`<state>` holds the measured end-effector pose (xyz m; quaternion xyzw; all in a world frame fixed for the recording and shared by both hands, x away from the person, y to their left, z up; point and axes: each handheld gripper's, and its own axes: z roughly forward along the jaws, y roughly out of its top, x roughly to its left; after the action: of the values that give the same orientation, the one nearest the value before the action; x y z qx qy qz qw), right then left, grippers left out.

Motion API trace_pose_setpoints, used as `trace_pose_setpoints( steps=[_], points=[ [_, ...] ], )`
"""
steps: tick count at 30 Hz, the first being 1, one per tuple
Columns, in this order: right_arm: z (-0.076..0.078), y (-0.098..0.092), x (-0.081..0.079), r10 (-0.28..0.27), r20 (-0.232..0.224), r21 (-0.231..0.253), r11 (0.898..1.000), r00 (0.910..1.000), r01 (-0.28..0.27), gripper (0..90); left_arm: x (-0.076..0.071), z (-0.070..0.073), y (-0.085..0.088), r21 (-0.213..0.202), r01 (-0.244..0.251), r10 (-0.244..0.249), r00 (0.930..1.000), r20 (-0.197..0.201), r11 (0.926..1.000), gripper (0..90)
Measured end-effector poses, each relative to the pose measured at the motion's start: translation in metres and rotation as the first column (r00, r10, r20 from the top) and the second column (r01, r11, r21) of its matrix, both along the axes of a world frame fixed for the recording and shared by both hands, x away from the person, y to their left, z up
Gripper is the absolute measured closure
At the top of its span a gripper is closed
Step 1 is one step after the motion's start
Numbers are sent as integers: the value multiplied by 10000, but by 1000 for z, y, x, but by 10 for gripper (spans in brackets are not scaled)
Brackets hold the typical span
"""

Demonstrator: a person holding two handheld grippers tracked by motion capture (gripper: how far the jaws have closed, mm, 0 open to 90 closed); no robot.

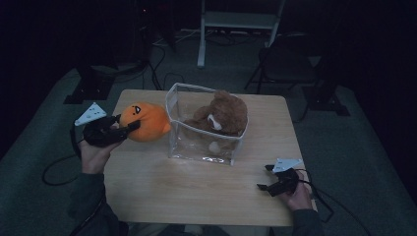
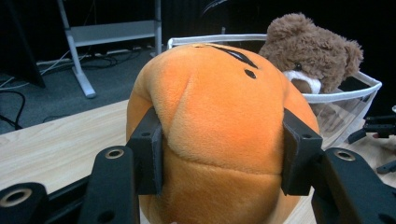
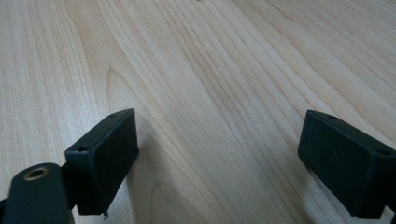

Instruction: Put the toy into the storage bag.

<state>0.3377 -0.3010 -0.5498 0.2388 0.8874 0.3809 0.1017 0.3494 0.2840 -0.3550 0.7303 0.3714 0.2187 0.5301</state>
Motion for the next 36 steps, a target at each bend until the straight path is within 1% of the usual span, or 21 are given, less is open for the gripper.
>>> trace_pose_setpoints(
  steps=[10, 25, 36],
  points=[
    [0, 0, 0, -6, 13, -9, 10000, 10000, 6, 115, 4, 8, -2, -29, -68, 69, 9998, 179, 10000, 454],
    [0, 0, 0, -49, 10, 6, 10000, 10000, 49, 115, 9, 19, -4, 63, -97, 95, 9992, 390, 9999, 454],
    [0, 0, 1, -94, 0, 2, 10000, 10000, 94, 115, 12, 27, -10, 202, 30, -41, 9984, 570, 9998, 454]
  ],
)
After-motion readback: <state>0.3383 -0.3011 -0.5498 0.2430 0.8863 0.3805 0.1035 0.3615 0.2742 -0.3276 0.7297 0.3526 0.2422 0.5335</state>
